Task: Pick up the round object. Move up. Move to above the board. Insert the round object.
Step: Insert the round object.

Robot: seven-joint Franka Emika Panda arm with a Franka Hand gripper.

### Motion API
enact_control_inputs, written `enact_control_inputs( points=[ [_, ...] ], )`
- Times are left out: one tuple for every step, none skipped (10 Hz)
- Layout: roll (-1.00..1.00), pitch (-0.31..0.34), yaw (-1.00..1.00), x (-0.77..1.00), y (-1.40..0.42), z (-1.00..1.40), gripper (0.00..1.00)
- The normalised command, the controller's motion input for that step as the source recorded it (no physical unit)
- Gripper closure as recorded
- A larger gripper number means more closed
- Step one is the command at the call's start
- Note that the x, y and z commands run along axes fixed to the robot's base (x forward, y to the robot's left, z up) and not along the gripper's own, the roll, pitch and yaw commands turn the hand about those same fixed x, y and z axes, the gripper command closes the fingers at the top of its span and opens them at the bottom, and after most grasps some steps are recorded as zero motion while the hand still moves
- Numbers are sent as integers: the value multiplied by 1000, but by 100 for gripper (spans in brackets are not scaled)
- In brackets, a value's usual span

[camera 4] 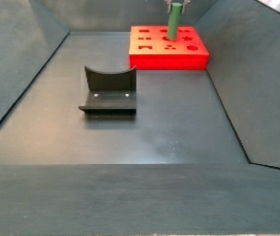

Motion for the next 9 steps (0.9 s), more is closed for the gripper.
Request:
enact_control_inputs(
  points=[
    [0, 0, 23, 63, 0, -60, 100],
    [0, 0, 26, 60, 0, -69, 100],
    [0, 0, 29, 54, 0, -69, 100],
    [0, 0, 20, 34, 0, -77, 100],
    [0, 0, 17, 23, 0, -86, 100],
    [6, 0, 11, 20, 0, -94, 100],
    [13, 0, 20, 114, 0, -94, 100],
    [16, 0, 49, 217, 0, -134, 100],
    [10, 0, 29, 203, 0, -140, 100]
  ],
)
